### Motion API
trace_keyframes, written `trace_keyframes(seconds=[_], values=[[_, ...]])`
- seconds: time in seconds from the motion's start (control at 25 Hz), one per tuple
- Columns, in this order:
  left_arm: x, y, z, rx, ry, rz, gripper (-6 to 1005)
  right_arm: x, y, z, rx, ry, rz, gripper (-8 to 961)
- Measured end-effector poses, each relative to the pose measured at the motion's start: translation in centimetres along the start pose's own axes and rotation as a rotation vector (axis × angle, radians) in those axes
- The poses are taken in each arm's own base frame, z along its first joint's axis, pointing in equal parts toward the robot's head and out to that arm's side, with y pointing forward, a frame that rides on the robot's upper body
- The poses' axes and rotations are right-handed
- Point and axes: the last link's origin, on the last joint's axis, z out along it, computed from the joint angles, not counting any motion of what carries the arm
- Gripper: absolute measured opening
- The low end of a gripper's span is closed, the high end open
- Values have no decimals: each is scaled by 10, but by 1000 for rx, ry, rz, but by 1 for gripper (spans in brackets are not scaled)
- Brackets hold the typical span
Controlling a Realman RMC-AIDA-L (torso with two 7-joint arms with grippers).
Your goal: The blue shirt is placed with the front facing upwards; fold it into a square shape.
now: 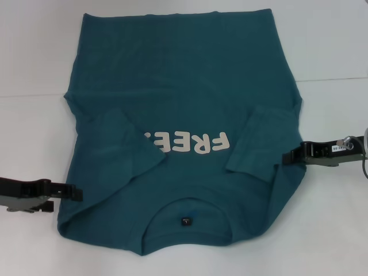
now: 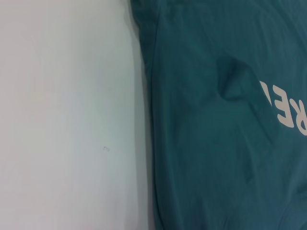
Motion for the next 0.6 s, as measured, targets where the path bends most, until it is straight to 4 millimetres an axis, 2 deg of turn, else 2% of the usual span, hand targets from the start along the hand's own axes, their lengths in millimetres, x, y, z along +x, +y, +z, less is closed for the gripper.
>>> trace_keyframes(seconds=[0.6], values=[[-1, 4, 0, -13, -21, 11, 898, -1, 1, 0, 0, 1, -10, 36]])
